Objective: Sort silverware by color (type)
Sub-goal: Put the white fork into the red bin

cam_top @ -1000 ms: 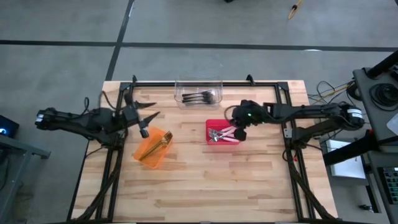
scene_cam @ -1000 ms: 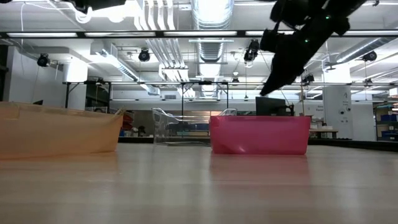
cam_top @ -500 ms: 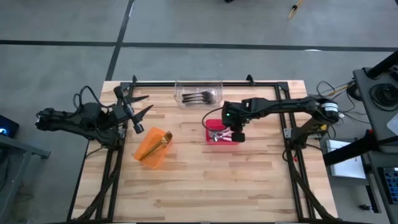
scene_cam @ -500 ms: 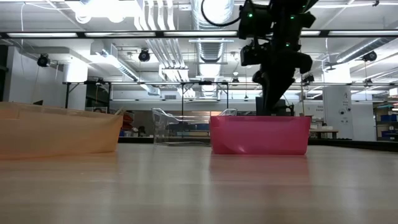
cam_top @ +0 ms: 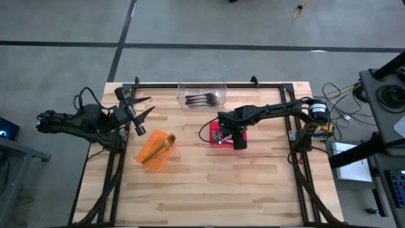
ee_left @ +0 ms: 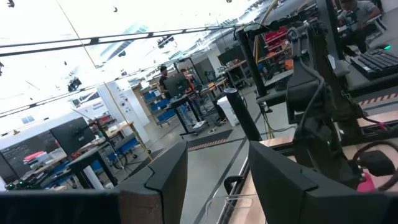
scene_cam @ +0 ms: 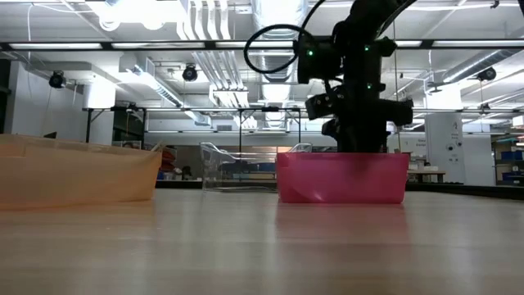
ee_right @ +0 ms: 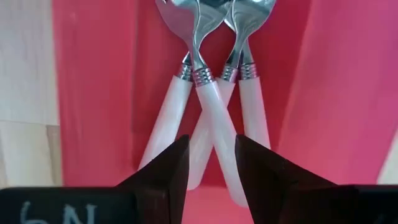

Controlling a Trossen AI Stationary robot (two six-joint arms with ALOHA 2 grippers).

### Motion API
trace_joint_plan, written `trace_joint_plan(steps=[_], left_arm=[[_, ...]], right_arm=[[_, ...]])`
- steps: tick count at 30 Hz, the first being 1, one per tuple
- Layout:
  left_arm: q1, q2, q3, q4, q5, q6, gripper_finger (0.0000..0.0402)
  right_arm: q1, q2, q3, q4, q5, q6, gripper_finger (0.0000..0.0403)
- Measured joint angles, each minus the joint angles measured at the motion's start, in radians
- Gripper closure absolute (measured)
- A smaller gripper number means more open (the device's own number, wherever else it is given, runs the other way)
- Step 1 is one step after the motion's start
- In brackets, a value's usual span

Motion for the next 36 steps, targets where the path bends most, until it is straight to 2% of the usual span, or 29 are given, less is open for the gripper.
trace_joint_plan(steps=[17,28,36], left_arm=[[0.000,-0.001,-0.001,-0.001,0.000,0.000,0.0249],[0.000,-0.002,-0.001,0.000,0.000,0.000,0.0249],[0.000,-0.002,-0.001,0.000,0.000,0.000,0.0249]], right_arm=[[-0.001,0.058,-0.001,0.039,0.030,-0.053,0.0287],[-0.001,0.055,0.000,0.036,0.035,-0.061,0.0380],[-0.001,0.056,0.039,-0.009,0.035,-0.003,0.0390]])
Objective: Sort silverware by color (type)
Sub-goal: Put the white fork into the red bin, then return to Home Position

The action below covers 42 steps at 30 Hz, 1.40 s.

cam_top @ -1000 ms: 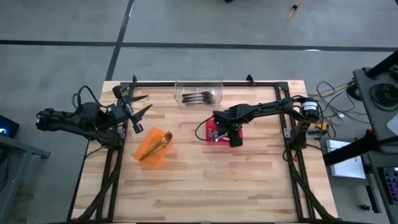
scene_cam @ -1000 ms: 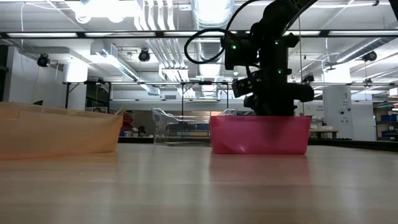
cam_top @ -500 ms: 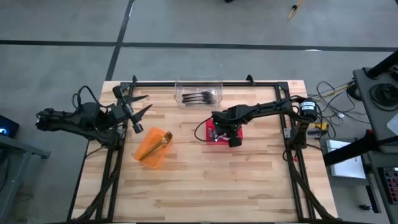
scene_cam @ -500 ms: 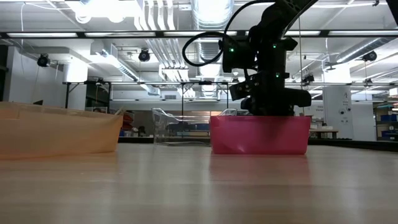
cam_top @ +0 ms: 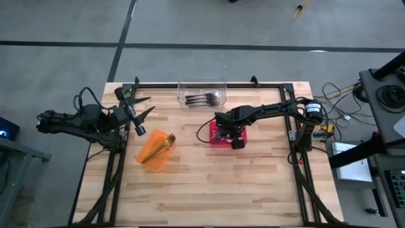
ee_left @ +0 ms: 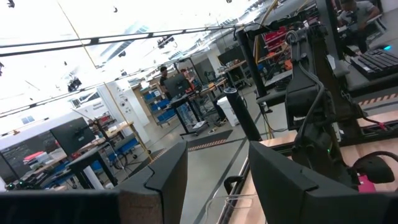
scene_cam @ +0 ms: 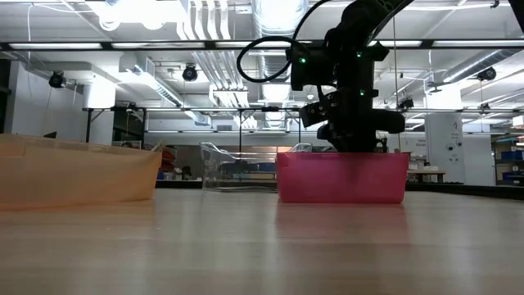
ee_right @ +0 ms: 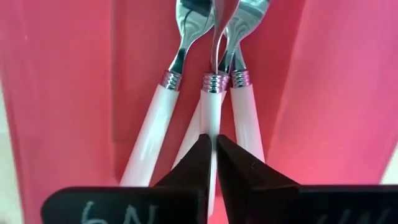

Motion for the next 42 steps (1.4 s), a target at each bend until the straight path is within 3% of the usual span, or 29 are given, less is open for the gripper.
trace_joint_plan(steps=[10,25,30,32,35,42], left_arm=[[0.000,0.000,0.000,0.000,0.000,0.000,0.0249],[0.000,0.001,0.000,-0.007,0.001,-0.035,0.0249],[0.000,0.045,0.000,-0.023,0.002,-0.140,0.0249],[-0.004,0.075,-0.001,-0.108,0.025,-0.213,0.0249],[-0.005,0.099,-0.017,-0.245,0.141,-0.313,0.0249],[-0.005,0.038,-0.108,-0.242,0.347,-0.372,0.0249]], right_arm=[[0.000,0.000,0.005,-0.016,-0.008,0.154,0.0391],[0.000,-0.021,0.006,-0.007,0.045,0.132,0.0390],[0.005,-0.083,0.005,0.004,0.045,0.162,0.0390],[0.016,-0.129,-0.011,0.068,0.045,0.163,0.0390],[0.047,-0.223,-0.085,0.252,0.017,0.134,0.0390],[0.064,-0.473,-0.361,0.671,-0.031,0.084,0.0390]])
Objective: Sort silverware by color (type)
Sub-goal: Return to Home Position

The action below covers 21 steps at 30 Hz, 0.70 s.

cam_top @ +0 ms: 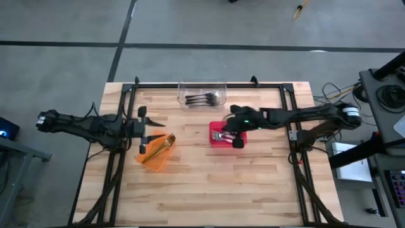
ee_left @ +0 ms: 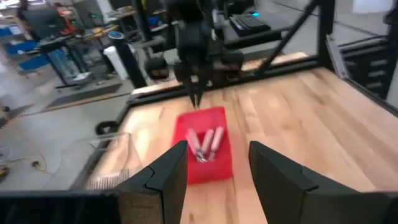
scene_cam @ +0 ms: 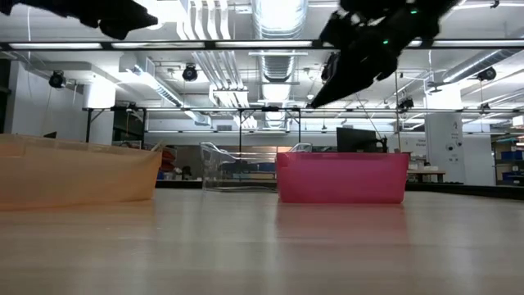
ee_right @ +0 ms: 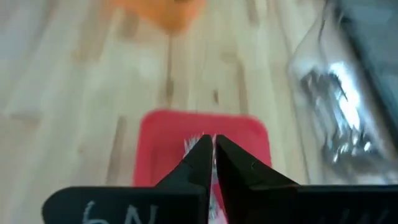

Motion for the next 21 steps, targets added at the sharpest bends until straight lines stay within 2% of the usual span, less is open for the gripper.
trace_joint_plan(steps=[4,14,19,21], left_arm=[[0.002,-0.082,-0.079,0.052,0.011,-0.002,0.0249],[0.006,-0.386,-0.219,0.105,-0.002,-0.007,0.0249],[0.006,-0.534,-0.310,0.179,-0.006,-0.021,0.0249],[0.008,-0.548,-0.344,0.236,-0.009,-0.022,0.0249]], right_arm=[[0.002,-0.154,-0.139,0.130,-0.013,-0.015,0.0390],[0.009,-0.542,-0.413,0.277,-0.090,0.125,0.0390],[0.015,-0.728,-0.530,0.294,-0.091,0.168,0.0390],[0.016,-0.797,-0.568,0.293,-0.096,0.182,0.0390]])
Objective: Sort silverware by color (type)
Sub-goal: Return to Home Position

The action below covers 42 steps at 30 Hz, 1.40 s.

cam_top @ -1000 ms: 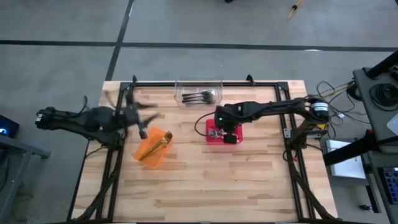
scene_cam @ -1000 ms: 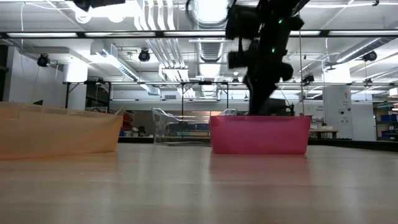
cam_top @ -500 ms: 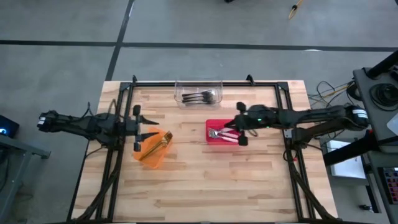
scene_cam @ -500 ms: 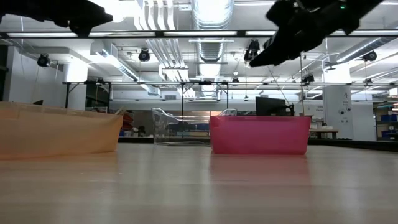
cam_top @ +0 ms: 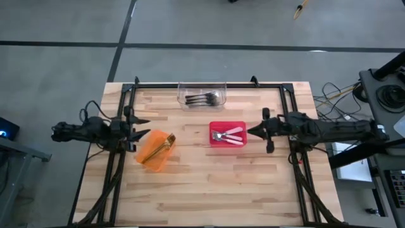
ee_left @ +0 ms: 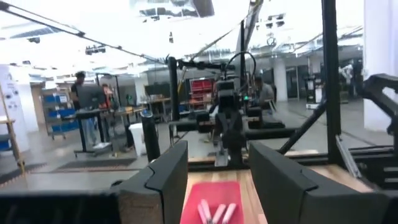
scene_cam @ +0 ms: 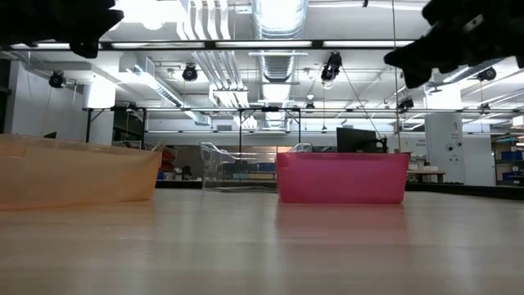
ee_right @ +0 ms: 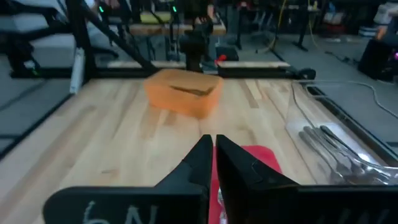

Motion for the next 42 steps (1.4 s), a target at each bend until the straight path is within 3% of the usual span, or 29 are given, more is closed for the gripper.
trace_joint_plan(steps=[5,16,24,29,34,42], left_arm=[[0.002,0.021,-0.009,0.009,-0.048,0.000,0.0258],[0.002,0.003,-0.036,-0.006,-0.040,-0.077,0.0312],[0.004,0.004,-0.162,0.129,-0.079,-0.112,0.0347],[0.004,0.020,-0.164,-0.003,-0.232,-0.186,0.0362],[0.004,0.063,-0.159,-0.021,-0.402,-0.213,0.0363],[0.004,0.138,-0.159,-0.023,-0.410,-0.211,0.0363]], right_arm=[[0.005,-0.164,-0.085,-0.012,-0.048,-0.004,0.0390],[0.005,-0.470,-0.267,-0.082,-0.078,-0.054,0.0390],[0.005,-0.413,-0.274,-0.070,-0.095,-0.121,0.0390],[0.005,-0.394,-0.275,-0.076,-0.091,-0.182,0.0390],[0.005,-0.378,-0.275,-0.078,-0.084,-0.243,0.0390],[0.005,-0.360,-0.275,-0.079,-0.080,-0.177,0.0390]])
